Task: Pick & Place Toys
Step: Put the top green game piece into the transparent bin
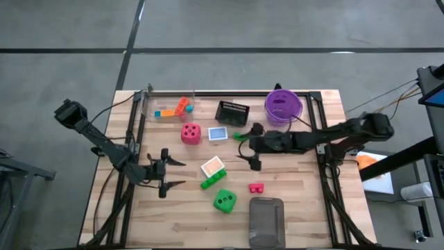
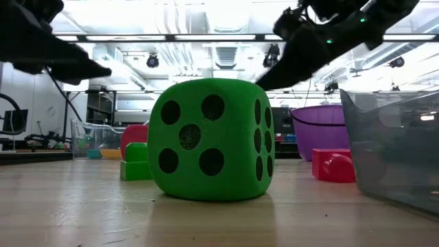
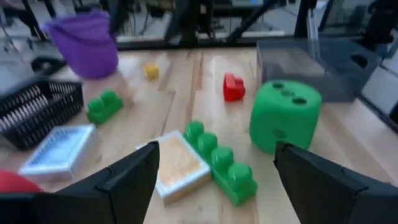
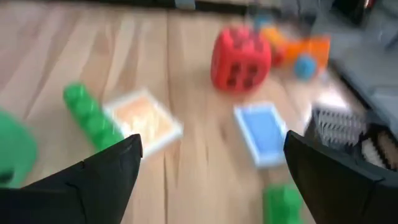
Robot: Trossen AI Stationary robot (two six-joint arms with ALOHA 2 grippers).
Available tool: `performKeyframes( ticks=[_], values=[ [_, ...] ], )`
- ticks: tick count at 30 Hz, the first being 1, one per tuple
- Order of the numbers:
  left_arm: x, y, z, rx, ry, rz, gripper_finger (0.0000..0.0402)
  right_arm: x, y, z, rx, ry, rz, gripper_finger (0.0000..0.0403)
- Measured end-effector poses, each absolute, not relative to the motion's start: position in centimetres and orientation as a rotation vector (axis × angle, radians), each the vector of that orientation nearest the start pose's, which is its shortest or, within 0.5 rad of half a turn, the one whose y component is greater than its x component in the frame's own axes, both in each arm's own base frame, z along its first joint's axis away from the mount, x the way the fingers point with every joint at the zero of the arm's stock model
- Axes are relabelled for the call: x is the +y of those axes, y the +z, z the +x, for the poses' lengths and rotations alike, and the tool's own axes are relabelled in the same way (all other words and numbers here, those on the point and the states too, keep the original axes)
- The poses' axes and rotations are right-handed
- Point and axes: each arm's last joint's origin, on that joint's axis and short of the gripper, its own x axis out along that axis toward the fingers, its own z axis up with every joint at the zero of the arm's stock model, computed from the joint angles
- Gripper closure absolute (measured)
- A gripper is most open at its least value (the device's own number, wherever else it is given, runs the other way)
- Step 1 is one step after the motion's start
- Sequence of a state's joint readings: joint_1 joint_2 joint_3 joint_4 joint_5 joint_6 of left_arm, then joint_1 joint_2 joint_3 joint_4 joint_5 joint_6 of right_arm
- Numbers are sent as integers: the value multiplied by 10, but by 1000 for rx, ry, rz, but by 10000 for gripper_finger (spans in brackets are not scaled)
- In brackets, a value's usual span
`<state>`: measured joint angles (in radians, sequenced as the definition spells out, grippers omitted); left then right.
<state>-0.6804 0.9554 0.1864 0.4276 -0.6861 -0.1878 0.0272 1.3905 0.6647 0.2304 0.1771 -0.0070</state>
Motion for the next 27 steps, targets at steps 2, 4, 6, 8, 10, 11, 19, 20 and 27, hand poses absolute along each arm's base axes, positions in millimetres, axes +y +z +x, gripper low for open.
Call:
performKeyframes(
  ticks=[2,4,6,8,10,11,19,20,27],
  values=[
    [-91,164,146,240,42,32,85,4,199,275,559,-151,-32,16],
    [-88,166,148,228,63,27,85,6,196,271,611,-140,-19,16],
    [-84,166,151,228,85,24,85,10,191,269,655,-107,-12,16],
    [-80,166,153,230,105,21,85,14,186,268,706,-82,-9,16],
    [-77,166,155,233,114,16,85,18,184,269,733,-71,-9,16],
    [-75,165,156,234,118,14,85,19,184,271,740,-67,-10,16],
    [-67,159,164,273,115,-47,85,23,185,295,757,-33,-57,16],
    [-67,157,165,284,117,-46,85,22,186,299,760,-29,-71,16],
    [-69,150,173,307,131,-36,85,-6,182,323,905,-106,-88,16]
  ],
)
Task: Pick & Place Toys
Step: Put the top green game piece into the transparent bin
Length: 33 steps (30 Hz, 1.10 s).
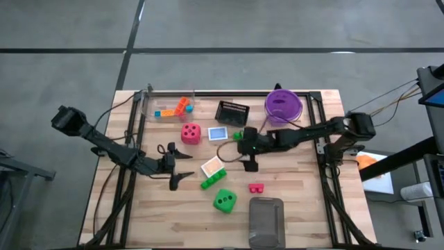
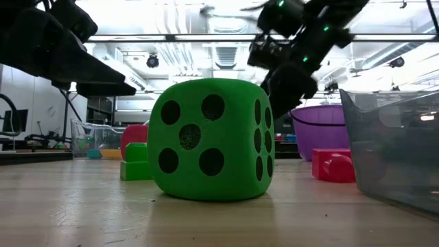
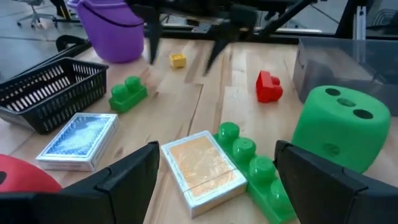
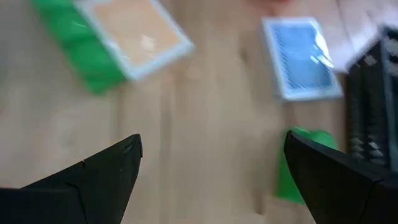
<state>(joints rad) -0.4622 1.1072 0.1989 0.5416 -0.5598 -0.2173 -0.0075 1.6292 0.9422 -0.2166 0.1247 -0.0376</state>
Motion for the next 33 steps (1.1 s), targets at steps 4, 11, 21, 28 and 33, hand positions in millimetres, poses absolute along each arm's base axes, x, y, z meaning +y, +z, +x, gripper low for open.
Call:
performKeyframes(
  ticks=[4,11,21,28,33],
  values=[
    [-70,148,174,313,132,-32,85,-27,175,325,954,-176,-69,16],
    [-70,148,174,312,131,-33,85,-55,165,320,993,-282,-34,16],
    [-70,149,174,310,132,-37,85,-73,150,318,1050,-324,-2,16],
    [-70,149,174,307,132,-39,85,-76,140,319,1078,-324,7,16],
    [-70,149,174,307,132,-38,85,-78,132,321,1093,-314,17,16]
  ],
)
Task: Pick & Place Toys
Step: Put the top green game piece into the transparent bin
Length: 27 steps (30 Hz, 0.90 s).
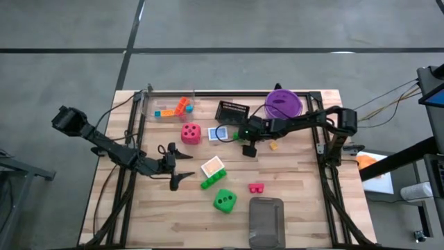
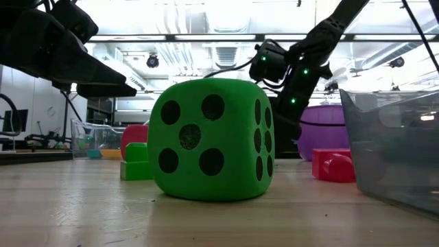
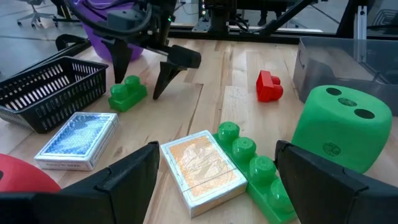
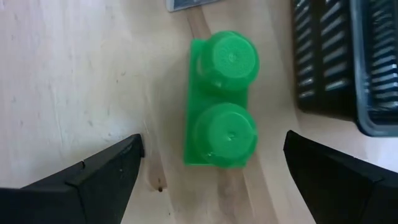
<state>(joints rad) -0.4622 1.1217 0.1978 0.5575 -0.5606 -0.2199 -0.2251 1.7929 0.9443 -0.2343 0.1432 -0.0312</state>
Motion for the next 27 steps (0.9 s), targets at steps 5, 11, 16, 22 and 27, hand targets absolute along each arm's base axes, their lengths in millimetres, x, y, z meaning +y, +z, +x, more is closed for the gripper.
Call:
performKeyframes(
  ticks=[5,11,16,22,27],
  values=[
    [-70,149,174,306,132,-38,85,-78,131,323,1082,-306,20,23],
    [-70,149,174,306,131,-36,85,-78,132,324,1069,-307,20,90],
    [-70,149,174,306,132,-36,85,-78,132,323,1069,-308,22,173],
    [-70,149,174,306,132,-36,85,-78,132,323,1069,-309,30,271],
    [-70,149,174,306,131,-36,85,-75,132,324,1068,-302,26,282]
  ],
)
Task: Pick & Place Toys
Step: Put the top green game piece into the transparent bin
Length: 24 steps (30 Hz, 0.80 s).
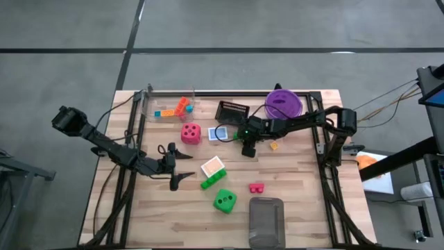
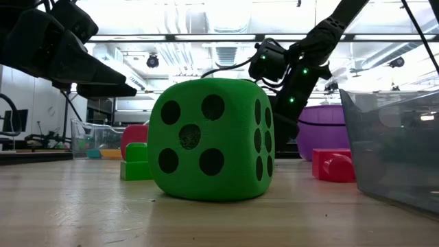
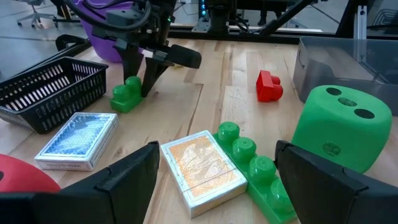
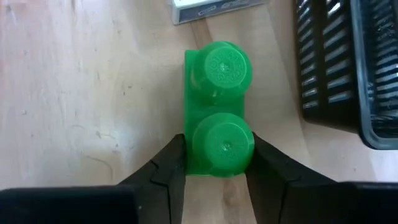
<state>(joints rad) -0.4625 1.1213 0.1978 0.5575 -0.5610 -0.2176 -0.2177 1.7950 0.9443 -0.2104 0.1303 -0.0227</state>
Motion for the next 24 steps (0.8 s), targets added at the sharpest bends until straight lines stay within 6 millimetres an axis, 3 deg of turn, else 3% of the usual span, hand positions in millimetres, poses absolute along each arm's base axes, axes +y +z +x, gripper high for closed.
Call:
performKeyframes(
  ticks=[11,24],
  values=[
    [-70,149,174,303,131,-38,86,-44,135,332,1028,-218,0,282],
    [-71,163,180,155,115,-70,85,15,182,365,485,-26,-58,282]
  ],
)
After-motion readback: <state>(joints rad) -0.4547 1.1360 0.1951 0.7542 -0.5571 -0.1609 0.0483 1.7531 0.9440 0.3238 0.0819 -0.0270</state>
